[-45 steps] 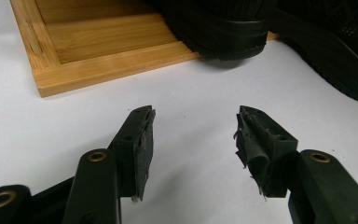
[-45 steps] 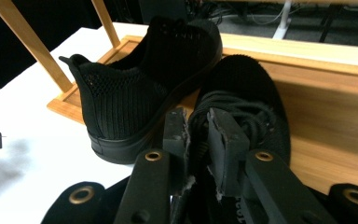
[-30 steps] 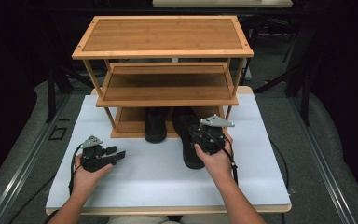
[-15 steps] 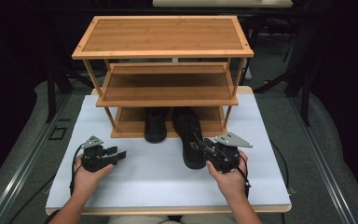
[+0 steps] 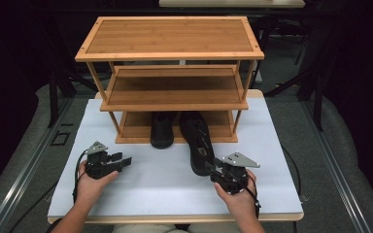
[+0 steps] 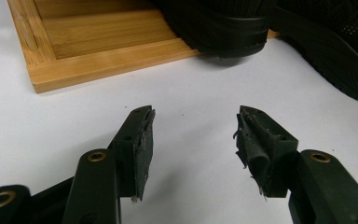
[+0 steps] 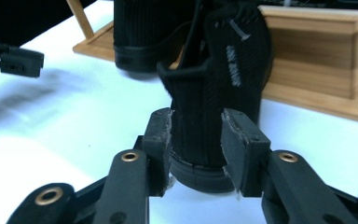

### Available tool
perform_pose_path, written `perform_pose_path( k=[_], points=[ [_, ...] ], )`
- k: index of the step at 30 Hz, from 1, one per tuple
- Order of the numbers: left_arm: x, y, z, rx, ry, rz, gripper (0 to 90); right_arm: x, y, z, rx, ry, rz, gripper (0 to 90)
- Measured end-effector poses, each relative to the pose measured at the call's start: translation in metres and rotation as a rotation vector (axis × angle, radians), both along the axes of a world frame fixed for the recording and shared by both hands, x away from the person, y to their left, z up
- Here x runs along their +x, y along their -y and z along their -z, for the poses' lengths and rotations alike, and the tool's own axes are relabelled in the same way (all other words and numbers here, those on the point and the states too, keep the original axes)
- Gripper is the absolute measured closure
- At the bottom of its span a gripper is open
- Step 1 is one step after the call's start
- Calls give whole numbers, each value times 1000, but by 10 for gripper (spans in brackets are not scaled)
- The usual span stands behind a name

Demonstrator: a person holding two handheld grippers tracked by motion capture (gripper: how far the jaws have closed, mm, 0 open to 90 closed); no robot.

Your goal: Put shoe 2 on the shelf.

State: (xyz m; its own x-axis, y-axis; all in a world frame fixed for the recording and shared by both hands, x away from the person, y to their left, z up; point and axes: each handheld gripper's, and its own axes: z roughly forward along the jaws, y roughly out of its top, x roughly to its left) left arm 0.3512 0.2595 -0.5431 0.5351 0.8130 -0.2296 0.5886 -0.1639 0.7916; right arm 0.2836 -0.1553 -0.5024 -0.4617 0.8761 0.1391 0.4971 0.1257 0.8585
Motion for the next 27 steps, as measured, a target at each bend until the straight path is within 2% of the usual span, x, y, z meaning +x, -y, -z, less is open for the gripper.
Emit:
perform_pose_path(
  k=[6,10,13,16,18,21,23,26,27],
  points=[
    [0,-1,0,5,-3,1,462,11,-8,14,-33,6,-19,578],
    [0,-1,-1,5,-1,2,462,18,-10,21,-63,6,3,568],
    [0,-1,0,2,-1,2,462,21,-9,24,-38,-2,-17,597],
    [0,0,0,0,1,-1,462,22,-9,24,-35,-13,-12,646],
    [0,1,0,4,1,1,462,25,-9,22,-11,-44,-17,720],
    [0,1,0,3,1,1,462,30,-13,19,19,-63,-27,745],
    [0,1,0,2,1,-1,462,34,-16,14,29,-50,-33,752],
    [1,1,1,-1,0,-1,462,45,-22,8,-9,-19,2,757],
    [1,1,0,-1,1,0,462,50,-23,9,-15,-24,17,757]
  ],
)
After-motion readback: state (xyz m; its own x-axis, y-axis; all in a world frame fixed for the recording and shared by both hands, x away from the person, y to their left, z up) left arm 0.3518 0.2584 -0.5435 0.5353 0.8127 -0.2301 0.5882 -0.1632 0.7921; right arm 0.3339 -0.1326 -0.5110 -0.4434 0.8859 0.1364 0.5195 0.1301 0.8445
